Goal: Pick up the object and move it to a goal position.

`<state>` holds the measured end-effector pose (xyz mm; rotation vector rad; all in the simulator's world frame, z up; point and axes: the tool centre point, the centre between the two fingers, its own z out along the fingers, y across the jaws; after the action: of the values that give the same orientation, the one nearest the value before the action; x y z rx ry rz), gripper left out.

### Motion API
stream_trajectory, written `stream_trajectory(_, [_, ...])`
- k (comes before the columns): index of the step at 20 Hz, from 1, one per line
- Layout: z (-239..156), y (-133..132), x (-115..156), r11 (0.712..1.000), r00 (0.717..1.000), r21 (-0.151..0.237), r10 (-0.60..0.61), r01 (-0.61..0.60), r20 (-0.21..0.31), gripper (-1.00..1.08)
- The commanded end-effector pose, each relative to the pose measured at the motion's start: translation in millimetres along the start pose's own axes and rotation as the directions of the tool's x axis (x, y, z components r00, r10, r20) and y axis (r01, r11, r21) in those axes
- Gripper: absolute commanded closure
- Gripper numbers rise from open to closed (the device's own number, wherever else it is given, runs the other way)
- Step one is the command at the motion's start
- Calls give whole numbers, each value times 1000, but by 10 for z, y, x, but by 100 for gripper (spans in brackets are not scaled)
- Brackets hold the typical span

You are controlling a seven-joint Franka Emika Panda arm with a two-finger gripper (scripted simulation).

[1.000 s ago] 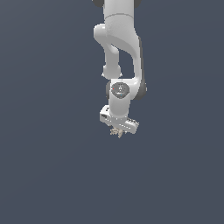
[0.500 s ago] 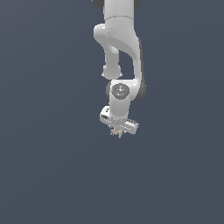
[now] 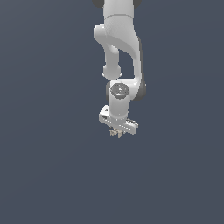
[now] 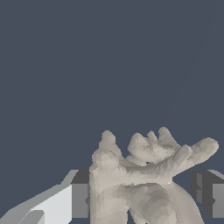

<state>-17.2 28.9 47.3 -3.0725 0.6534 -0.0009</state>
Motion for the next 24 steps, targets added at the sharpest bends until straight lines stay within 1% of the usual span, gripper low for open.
stream_trajectory(1, [-67,11,50,1000,1000,0,1,-1,-1,108])
stream_trajectory(8, [-411,64,306,1000,1000,0,1,-1,-1,108])
stream_trajectory(20, [-1275,187,979,1000,1000,0,1,-1,0,108])
stream_trajectory(24, [-1500,215,1165,1000,1000,-1,1,-1,0,108])
